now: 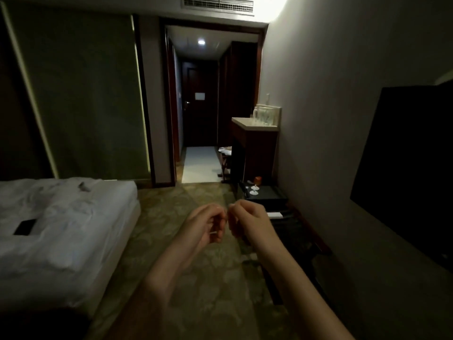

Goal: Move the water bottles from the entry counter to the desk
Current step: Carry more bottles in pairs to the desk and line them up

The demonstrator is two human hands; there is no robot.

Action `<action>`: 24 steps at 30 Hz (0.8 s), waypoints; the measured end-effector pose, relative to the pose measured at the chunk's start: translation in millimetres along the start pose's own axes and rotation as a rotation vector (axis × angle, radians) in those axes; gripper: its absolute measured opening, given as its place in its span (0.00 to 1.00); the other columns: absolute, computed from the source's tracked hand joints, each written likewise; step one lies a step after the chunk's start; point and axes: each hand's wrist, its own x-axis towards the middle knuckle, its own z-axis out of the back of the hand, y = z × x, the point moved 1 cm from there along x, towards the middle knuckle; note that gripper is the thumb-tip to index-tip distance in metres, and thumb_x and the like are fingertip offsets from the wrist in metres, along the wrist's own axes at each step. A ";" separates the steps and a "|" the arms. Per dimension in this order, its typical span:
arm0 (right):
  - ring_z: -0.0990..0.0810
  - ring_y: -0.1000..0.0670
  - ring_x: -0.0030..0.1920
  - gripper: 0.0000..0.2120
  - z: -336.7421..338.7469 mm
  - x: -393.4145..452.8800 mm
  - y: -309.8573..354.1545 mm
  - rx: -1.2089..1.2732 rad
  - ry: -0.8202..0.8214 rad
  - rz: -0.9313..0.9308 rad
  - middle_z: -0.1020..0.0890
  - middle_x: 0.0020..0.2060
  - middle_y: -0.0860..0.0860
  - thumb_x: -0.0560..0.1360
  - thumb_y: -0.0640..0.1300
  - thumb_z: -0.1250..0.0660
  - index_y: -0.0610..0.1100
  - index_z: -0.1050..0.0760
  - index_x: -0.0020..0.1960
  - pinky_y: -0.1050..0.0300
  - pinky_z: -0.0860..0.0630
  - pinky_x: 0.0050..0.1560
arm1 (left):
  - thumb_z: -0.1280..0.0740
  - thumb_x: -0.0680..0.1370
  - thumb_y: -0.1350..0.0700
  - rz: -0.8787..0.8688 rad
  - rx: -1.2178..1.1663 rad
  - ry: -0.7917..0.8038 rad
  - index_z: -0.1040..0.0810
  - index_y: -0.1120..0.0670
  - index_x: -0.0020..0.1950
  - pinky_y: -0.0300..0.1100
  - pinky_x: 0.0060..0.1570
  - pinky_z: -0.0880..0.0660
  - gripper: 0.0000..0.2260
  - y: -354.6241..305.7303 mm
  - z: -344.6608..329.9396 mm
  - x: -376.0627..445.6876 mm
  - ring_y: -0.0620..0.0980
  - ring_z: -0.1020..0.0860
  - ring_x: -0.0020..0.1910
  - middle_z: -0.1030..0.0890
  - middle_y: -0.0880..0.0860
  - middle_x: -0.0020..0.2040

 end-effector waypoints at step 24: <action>0.31 0.55 0.24 0.11 -39.3 818.5 -208.5 0.187 0.009 0.004 0.28 0.23 0.53 0.76 0.41 0.39 0.42 0.28 0.35 0.65 0.33 0.25 | 0.45 0.77 0.61 -0.120 -0.037 0.124 0.27 0.55 0.30 0.41 0.30 0.29 0.17 -48.0 261.8 817.0 0.54 0.27 0.28 0.25 0.56 0.27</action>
